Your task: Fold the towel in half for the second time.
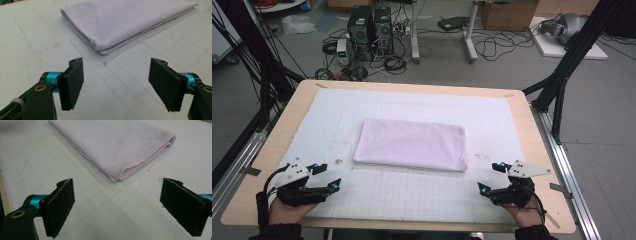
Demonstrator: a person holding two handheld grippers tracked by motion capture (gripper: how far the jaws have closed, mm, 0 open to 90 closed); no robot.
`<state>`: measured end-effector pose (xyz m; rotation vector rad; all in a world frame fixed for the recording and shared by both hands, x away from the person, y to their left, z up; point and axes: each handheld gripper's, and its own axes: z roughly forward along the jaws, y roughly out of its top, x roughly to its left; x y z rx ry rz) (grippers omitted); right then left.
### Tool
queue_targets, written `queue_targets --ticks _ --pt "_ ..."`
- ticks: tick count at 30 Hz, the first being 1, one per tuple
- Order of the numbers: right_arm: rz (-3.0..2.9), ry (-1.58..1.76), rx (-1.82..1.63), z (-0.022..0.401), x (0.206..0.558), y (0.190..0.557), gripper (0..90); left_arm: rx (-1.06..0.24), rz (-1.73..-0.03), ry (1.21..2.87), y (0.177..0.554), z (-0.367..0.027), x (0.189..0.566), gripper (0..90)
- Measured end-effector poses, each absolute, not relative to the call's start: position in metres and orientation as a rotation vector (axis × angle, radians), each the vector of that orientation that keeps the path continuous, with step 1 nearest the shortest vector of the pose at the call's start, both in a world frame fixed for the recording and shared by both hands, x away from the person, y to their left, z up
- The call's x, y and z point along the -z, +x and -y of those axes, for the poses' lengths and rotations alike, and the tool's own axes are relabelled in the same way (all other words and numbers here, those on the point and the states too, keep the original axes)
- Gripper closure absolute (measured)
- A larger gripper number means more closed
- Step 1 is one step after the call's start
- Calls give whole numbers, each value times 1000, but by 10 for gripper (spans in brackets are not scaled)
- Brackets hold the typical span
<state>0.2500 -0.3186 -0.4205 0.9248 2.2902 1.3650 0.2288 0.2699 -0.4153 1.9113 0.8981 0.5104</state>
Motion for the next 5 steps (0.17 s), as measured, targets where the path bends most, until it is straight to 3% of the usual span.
queue_targets --ticks 5 --pt "-2284 924 -1366 318 420 251 118 -506 -898 1923 230 -269 416 289"
